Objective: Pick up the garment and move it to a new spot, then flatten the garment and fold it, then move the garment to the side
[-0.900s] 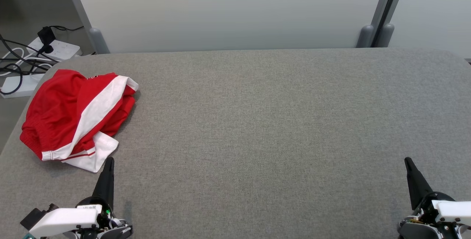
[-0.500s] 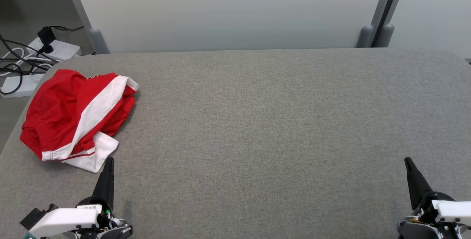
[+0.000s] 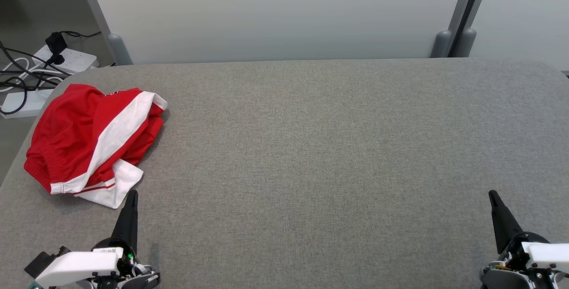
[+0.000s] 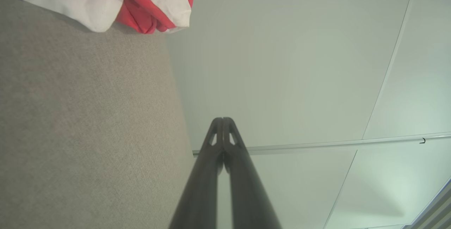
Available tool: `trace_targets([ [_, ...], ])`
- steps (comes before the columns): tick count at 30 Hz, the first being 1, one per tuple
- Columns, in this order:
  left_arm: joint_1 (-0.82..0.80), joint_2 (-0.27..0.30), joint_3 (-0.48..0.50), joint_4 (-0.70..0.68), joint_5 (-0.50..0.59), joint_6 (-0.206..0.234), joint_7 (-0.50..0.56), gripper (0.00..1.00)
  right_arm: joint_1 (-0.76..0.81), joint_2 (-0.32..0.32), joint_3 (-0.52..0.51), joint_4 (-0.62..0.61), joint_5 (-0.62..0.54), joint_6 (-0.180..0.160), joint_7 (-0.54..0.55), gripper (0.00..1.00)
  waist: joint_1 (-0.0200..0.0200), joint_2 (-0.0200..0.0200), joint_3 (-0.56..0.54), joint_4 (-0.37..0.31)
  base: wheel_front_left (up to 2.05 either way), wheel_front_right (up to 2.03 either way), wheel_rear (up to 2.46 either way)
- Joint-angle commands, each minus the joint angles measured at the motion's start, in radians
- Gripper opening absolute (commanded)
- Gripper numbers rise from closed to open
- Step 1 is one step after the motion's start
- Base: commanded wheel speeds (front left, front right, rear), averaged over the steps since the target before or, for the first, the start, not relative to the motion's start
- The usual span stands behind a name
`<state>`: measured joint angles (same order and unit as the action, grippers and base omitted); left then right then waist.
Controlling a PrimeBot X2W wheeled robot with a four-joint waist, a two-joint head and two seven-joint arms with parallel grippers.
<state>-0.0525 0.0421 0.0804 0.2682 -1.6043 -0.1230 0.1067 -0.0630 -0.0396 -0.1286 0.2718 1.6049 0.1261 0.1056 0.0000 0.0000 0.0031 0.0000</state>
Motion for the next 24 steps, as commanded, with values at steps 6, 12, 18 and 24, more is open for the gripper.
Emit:
trace_targets([
  [6, 0.038, -0.010, -0.003, 0.046, 0.001, 0.001, -0.002, 1.00, 0.036, 0.014, 0.008, 0.042, 0.000, 0.000, 0.000, 1.00, 0.0000, 0.0000, 0.000, 0.000, 0.00, 0.00, 0.00],
  [12, 0.044, -0.015, -0.015, 0.051, 0.002, 0.001, -0.012, 1.00, 0.042, 0.017, 0.014, 0.045, 0.000, -0.001, -0.004, 1.00, 0.0008, 0.0000, 0.001, 0.000, 0.00, 0.00, 0.00],
  [18, 0.038, -0.014, -0.032, 0.041, 0.002, 0.000, -0.028, 1.00, 0.039, 0.016, 0.023, 0.030, -0.002, -0.001, -0.013, 1.00, 0.0005, 0.0000, -0.003, 0.000, 0.00, 0.00, 0.00],
  [24, 0.028, -0.009, -0.049, 0.022, 0.023, 0.000, -0.047, 1.00, 0.033, 0.008, 0.039, 0.010, -0.022, 0.000, -0.030, 1.00, 0.0000, 0.0000, -0.004, 0.000, 0.00, 0.00, 0.00],
])
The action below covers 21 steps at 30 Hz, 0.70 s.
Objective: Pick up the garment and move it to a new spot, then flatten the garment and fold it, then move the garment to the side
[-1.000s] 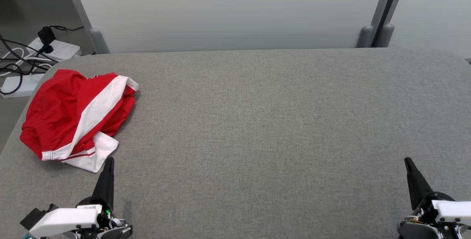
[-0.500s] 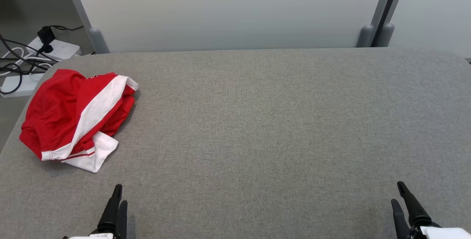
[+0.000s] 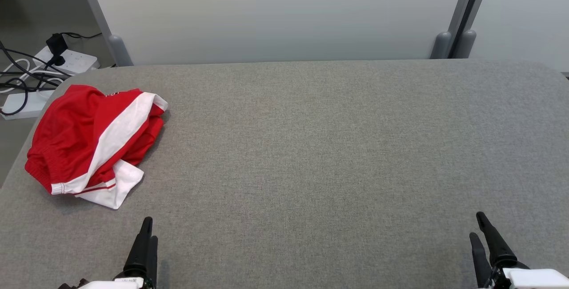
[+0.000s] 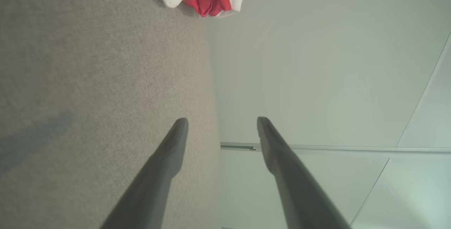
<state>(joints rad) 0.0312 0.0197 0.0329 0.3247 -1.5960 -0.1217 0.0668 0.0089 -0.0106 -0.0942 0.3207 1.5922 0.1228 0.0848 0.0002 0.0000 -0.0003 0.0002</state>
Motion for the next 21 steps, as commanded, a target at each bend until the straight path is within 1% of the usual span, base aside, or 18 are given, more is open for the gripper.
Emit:
trace_targets([
  [1, -0.057, 0.014, -0.004, -0.038, 0.022, -0.001, -0.011, 1.00, -0.040, -0.023, 0.009, -0.042, -0.014, 0.003, -0.014, 1.00, -0.0002, 0.0000, -0.001, 0.000, 0.00, 0.00, 0.00],
  [11, -0.071, 0.014, -0.012, -0.058, 0.151, -0.002, -0.041, 1.00, -0.057, -0.053, 0.063, -0.054, -0.086, 0.004, -0.058, 1.00, -0.0002, 0.0000, -0.004, 0.001, 0.00, 0.00, 0.00],
  [13, -0.073, 0.013, -0.012, -0.063, 0.186, -0.002, -0.047, 1.00, -0.061, -0.057, 0.069, -0.052, -0.113, 0.004, -0.065, 1.00, -0.0002, 0.0000, -0.004, 0.001, 0.00, 0.00, 0.00],
  [15, -0.076, 0.013, -0.009, -0.071, 0.240, -0.002, -0.056, 1.00, -0.067, -0.057, 0.072, -0.052, -0.164, 0.004, -0.074, 1.00, -0.0002, 0.0000, -0.004, 0.000, 0.00, 0.00, 0.00],
  [21, -0.080, 0.014, -0.022, -0.088, 0.331, 0.004, -0.073, 1.00, -0.074, -0.057, 0.089, -0.059, -0.271, 0.004, -0.091, 1.00, -0.0002, 0.0000, -0.004, -0.001, 0.00, 0.00, 0.00],
])
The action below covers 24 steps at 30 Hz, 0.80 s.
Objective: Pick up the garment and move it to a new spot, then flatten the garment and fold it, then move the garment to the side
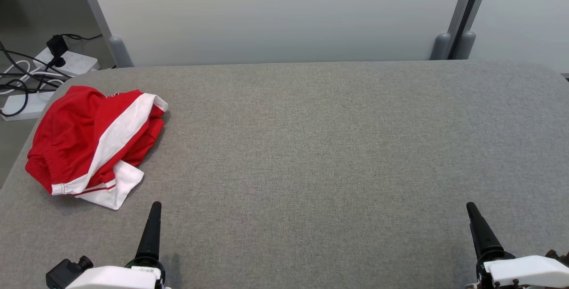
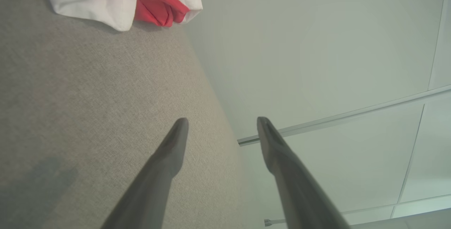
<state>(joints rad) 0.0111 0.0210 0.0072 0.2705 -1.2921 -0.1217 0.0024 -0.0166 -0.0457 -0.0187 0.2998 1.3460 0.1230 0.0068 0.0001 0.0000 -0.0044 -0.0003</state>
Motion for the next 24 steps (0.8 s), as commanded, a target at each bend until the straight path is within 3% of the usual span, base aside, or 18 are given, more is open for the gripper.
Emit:
trace_targets([
  [1, -0.059, 0.013, 0.004, -0.033, 0.027, 0.004, -0.009, 1.00, -0.048, -0.022, 0.014, -0.038, -0.025, 0.004, -0.013, 1.00, -0.0001, 0.0000, 0.000, 0.000, 0.00, 0.00, 0.00],
  [24, -0.080, 0.017, -0.048, -0.111, 0.370, 0.068, -0.076, 1.00, -0.075, -0.049, 0.092, -0.117, -0.314, 0.005, -0.081, 1.00, -0.0001, 0.0000, -0.006, -0.004, 0.00, 0.00, 0.00],
])
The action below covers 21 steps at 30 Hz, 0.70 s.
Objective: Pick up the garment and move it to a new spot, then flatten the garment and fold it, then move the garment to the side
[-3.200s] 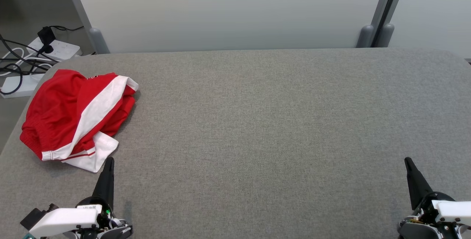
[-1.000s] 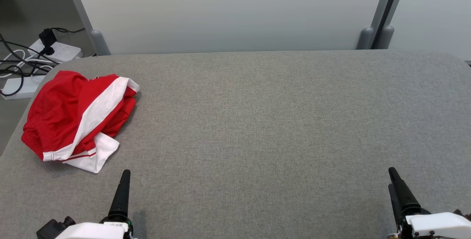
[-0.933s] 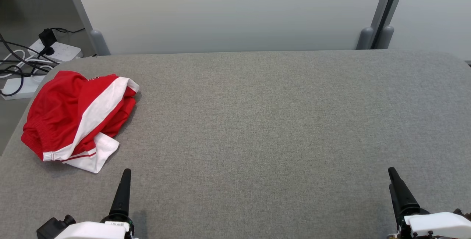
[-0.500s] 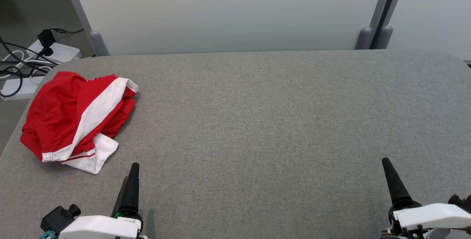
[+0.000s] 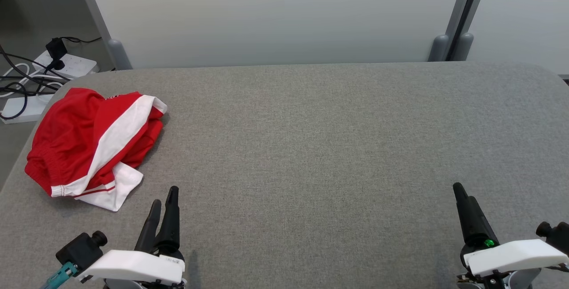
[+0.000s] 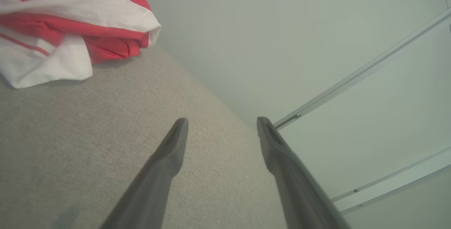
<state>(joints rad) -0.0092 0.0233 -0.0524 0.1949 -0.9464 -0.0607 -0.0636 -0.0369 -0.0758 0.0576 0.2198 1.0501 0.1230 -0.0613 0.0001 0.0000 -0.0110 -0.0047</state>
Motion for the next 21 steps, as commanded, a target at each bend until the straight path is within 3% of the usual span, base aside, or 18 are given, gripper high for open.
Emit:
trace_targets([
  [1, -0.062, 0.015, 0.010, -0.038, 0.037, 0.009, -0.013, 1.00, -0.057, -0.021, 0.019, -0.040, -0.028, 0.005, -0.016, 1.00, -0.0001, 0.0000, 0.000, 0.000, 0.00, 0.00, 0.00],
  [21, -0.087, 0.019, -0.031, -0.078, 0.272, 0.041, -0.072, 1.00, -0.076, -0.051, 0.095, -0.082, -0.222, 0.006, -0.074, 1.00, -0.0001, 0.0000, -0.007, 0.001, 0.00, 0.00, 0.00],
])
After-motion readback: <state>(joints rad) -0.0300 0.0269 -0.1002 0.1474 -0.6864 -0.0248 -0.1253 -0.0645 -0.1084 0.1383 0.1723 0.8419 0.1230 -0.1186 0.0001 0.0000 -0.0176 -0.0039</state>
